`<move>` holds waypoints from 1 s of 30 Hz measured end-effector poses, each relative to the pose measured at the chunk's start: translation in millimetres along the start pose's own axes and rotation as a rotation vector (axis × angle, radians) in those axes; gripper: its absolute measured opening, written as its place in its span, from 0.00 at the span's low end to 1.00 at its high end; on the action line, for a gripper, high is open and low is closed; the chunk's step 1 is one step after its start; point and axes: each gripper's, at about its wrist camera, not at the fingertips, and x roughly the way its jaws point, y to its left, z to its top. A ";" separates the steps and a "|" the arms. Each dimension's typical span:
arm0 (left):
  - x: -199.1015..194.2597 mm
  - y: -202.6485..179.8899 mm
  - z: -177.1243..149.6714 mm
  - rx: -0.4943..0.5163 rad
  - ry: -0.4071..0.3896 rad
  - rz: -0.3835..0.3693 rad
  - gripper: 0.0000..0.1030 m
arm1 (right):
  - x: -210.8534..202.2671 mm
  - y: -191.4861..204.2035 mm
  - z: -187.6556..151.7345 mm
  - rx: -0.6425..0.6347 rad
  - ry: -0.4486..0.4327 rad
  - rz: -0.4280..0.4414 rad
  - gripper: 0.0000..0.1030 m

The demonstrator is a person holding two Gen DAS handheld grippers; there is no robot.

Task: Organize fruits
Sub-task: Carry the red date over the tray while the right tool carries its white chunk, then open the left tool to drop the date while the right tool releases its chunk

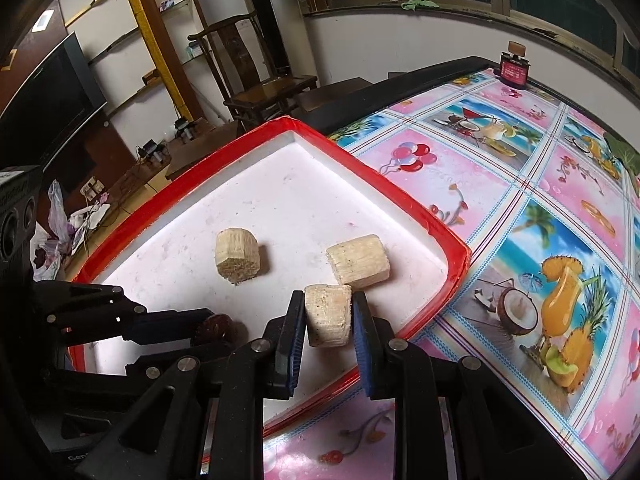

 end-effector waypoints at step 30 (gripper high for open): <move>-29.3 2.0 -25.2 -0.065 -0.032 0.009 0.63 | -97.1 18.5 -47.1 0.071 -0.151 0.040 0.67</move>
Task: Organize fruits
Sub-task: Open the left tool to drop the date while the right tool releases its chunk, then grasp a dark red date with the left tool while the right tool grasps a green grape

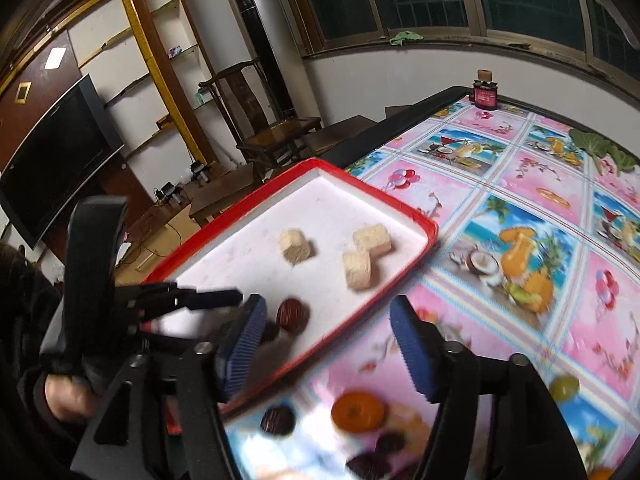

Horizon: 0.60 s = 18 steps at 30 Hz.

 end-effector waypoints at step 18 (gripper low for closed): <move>-30.8 -50.9 -33.8 0.081 -0.029 -0.052 0.69 | -99.4 -23.2 -116.8 0.171 -0.031 -0.071 0.77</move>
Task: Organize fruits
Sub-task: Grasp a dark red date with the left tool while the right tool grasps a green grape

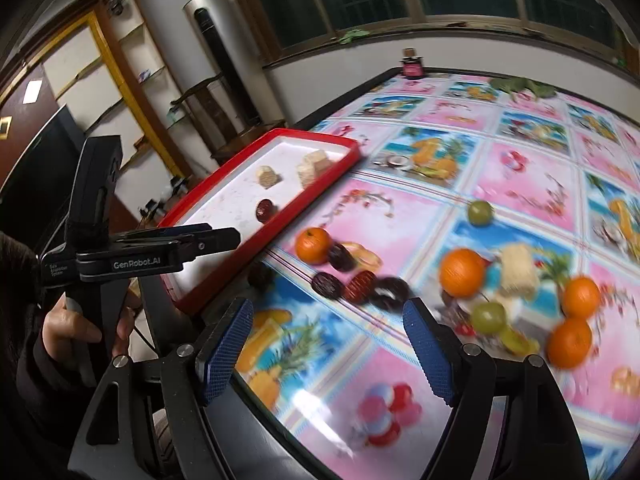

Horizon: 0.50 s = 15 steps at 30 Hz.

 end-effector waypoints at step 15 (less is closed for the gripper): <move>3.0 -48.2 -11.1 0.052 -0.002 -0.062 0.69 | -18.5 -27.6 -27.7 0.058 -0.004 -0.059 0.73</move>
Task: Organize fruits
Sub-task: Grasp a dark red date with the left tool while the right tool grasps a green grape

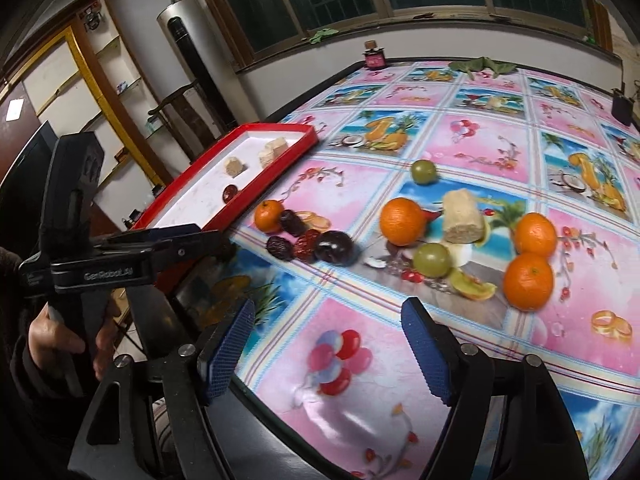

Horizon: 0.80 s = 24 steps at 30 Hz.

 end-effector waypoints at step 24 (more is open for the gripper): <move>49.6 -26.9 2.0 0.100 0.099 -0.001 0.32 | 24.5 -27.2 20.4 -0.025 0.006 -0.147 0.49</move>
